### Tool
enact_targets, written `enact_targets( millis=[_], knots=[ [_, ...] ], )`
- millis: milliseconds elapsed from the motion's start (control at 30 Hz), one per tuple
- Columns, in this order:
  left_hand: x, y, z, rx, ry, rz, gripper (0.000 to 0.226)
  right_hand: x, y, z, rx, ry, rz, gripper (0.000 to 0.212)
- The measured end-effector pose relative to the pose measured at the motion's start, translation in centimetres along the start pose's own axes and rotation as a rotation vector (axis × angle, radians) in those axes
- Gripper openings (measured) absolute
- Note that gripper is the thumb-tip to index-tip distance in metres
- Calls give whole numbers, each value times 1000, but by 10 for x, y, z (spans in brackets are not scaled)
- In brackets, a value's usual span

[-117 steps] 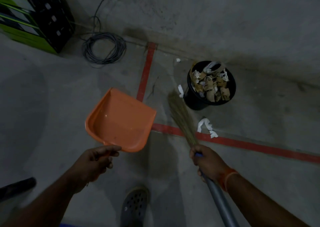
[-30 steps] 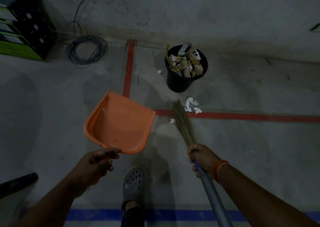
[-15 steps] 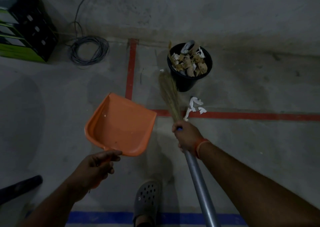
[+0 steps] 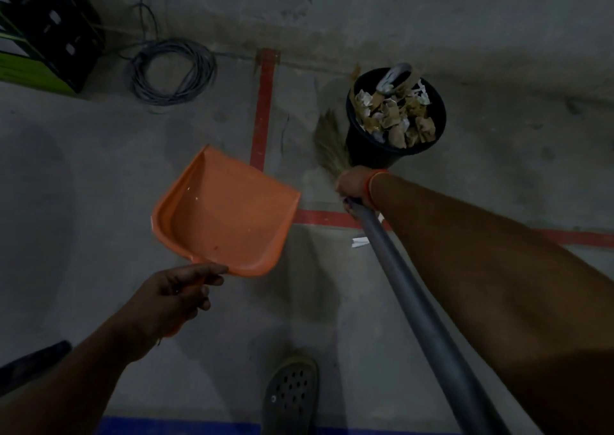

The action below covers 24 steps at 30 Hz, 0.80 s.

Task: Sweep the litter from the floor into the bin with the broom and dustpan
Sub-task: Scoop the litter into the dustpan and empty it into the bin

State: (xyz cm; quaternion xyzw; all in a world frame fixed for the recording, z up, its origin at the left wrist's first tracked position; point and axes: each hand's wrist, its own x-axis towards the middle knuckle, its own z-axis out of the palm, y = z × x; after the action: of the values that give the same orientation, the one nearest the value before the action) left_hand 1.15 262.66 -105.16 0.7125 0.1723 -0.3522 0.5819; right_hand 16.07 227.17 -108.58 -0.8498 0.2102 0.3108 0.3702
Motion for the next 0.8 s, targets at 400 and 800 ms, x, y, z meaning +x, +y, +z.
enact_targets(
  millis=[400,800],
  knots=[
    [-49,-8,60,-25,-42,58,39,-118,133,37,139,-117,143,7],
    [-111,-55,109,6,-92,-7,41,-287,241,47,386,60,133,25]
  ],
)
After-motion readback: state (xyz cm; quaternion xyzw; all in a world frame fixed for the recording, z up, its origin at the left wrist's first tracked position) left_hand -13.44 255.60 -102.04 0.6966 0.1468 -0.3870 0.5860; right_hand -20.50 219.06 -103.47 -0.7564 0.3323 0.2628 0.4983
